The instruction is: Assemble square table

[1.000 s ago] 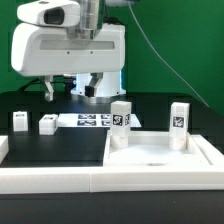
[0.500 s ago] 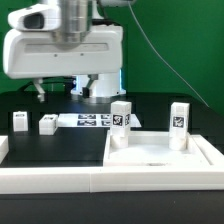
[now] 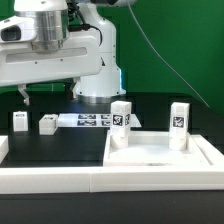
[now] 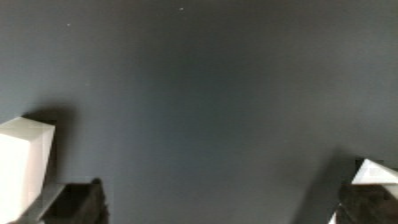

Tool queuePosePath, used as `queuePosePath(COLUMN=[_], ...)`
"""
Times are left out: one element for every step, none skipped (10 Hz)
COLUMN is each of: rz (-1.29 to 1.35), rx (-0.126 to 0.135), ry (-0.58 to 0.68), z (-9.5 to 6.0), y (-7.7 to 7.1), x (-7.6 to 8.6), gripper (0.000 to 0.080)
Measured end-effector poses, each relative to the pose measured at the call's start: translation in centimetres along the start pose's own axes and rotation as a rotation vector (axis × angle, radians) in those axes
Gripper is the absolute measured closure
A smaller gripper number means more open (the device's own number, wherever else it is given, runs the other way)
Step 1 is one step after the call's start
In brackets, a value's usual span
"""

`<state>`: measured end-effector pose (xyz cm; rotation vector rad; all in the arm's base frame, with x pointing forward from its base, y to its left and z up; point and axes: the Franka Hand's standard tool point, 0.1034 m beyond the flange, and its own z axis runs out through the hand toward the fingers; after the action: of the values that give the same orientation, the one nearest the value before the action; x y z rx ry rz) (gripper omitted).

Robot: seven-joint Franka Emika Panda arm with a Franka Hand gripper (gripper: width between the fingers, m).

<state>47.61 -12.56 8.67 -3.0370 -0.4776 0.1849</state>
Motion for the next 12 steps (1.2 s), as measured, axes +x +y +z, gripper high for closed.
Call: queuePosePath(rz=[0.000,0.000,0.025,0.116,0.188,0.261,0.287,0.270,0.270,0.270,0.272,0.295], rx=[0.000,0.000,-0.001,-0.004,0.002,0.008,0.010,0.004,0.011,0.011,0.024,0.048], ry=[0.000,0.000,0.000,-0.002,-0.020,-0.039,-0.050,-0.045,-0.056,-0.056,-0.085,-0.163], z=[0.0,0.0,0.0,0.2,1.0,1.8,2.3,2.6,2.6,2.7,2.8,3.1], y=[0.0,0.0,0.2,0.8,0.9,0.6,0.5,0.8,0.6,0.6,0.3,-0.2], x=[0.0,0.0,-0.2,-1.0,-2.3,-3.0,-3.3,-3.3,-3.4,-3.4,-3.6,-3.8], gripper=[0.0151,0.0151,0.0151,0.0151,0.0151,0.0151,0.0151,0.0151,0.0151,0.0151,0.0151,0.0151])
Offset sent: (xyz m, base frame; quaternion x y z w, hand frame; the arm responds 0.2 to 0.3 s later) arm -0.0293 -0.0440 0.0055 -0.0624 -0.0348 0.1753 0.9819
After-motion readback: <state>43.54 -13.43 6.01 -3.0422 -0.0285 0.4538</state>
